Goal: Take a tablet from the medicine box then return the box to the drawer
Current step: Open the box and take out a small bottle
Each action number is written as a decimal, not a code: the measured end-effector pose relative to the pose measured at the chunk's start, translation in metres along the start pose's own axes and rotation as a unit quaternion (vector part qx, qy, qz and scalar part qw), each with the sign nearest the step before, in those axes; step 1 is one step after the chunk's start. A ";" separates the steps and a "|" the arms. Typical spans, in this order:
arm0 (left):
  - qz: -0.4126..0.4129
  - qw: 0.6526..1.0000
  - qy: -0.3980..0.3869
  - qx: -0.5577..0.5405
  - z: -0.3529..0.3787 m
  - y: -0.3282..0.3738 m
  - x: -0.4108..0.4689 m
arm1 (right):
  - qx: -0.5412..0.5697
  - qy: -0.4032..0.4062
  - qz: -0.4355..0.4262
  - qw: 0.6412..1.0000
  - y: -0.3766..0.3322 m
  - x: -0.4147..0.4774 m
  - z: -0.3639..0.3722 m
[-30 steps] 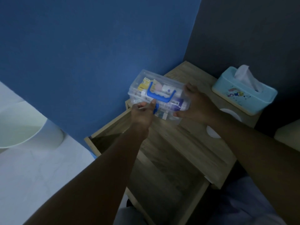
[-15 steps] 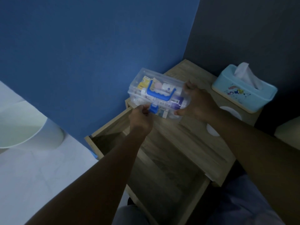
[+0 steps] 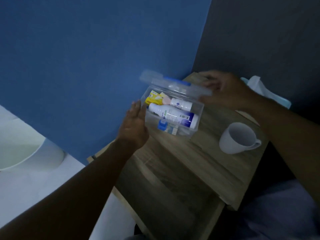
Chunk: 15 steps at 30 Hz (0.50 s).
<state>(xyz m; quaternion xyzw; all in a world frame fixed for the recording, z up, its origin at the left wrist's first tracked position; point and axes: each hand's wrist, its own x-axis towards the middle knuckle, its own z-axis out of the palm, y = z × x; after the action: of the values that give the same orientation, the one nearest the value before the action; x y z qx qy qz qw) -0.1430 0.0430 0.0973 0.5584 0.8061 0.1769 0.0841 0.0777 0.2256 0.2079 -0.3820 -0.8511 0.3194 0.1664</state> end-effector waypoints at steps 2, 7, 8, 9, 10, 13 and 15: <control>0.012 0.998 -0.046 0.047 0.004 0.001 0.002 | 0.053 0.075 0.003 0.996 0.003 0.013 -0.009; -0.006 0.994 -0.044 0.100 0.008 0.003 0.004 | 0.089 0.313 0.036 0.945 0.025 0.031 0.017; -0.005 0.993 -0.043 0.106 0.010 0.002 0.004 | 0.108 0.335 0.052 0.935 0.028 0.032 0.025; -0.005 0.993 -0.043 0.107 0.011 0.002 0.004 | 0.133 0.338 0.074 0.929 0.030 0.034 0.033; -0.004 0.993 -0.043 0.108 0.011 0.002 0.004 | 0.155 0.327 0.093 0.928 0.032 0.034 0.039; 0.006 0.992 -0.037 0.116 0.013 0.000 0.003 | 0.131 0.272 0.124 0.945 0.036 0.035 0.053; 0.018 0.992 -0.029 0.118 0.014 -0.003 0.002 | 0.081 0.246 0.122 0.958 0.037 0.034 0.058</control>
<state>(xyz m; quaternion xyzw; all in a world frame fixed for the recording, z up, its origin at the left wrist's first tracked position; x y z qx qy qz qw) -0.1416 0.0470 0.0831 0.5833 0.8087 0.0661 0.0378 0.0451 0.2453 0.1415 -0.5348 -0.7022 0.3013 0.3607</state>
